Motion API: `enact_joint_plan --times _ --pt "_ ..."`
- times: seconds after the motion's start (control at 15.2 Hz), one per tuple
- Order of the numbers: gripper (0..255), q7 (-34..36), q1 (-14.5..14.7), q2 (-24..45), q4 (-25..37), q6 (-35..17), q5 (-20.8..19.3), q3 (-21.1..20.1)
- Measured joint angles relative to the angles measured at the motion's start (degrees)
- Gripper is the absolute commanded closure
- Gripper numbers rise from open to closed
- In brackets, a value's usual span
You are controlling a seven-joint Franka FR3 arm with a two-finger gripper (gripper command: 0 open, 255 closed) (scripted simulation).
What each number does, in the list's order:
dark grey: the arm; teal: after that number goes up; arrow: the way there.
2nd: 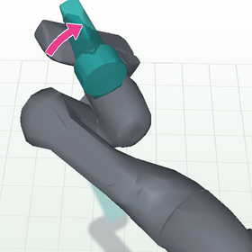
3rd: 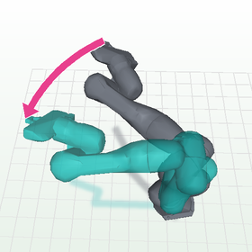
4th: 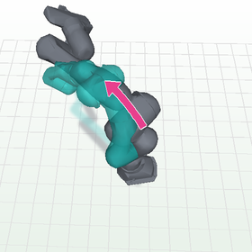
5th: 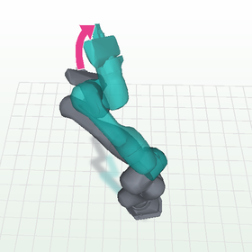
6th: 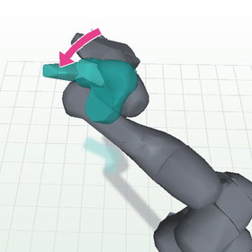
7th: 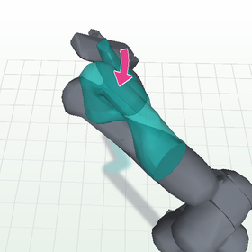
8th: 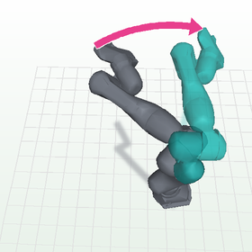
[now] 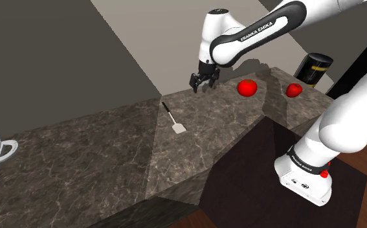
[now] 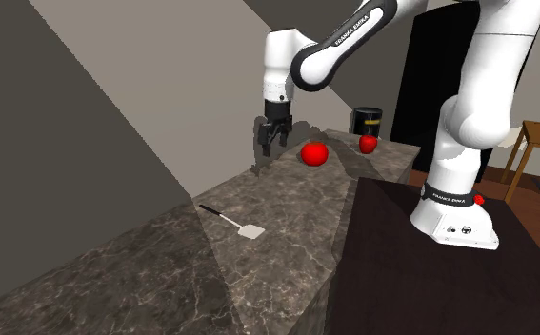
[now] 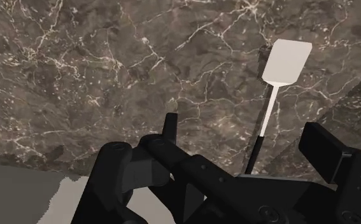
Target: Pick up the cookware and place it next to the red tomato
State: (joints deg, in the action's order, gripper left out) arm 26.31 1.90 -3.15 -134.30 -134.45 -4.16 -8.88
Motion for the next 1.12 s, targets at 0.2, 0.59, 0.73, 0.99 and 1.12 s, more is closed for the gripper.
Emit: enact_joint_plan --times 0.2,0.59,0.73,0.99,1.12 --pt "0 2.6 0.4 6.8 2.8 -3.8 -1.6 -0.4" --pt "0 7.7 2.3 20.5 11.8 -8.1 -4.8 -0.2" --pt "0 9.3 3.2 25.2 15.3 -9.2 -5.7 0.1" --pt "0 11.7 5.1 34.4 22.8 -10.8 -6.9 1.0" --pt "0 12.5 5.9 38.4 26.5 -11.2 -7.2 1.4"
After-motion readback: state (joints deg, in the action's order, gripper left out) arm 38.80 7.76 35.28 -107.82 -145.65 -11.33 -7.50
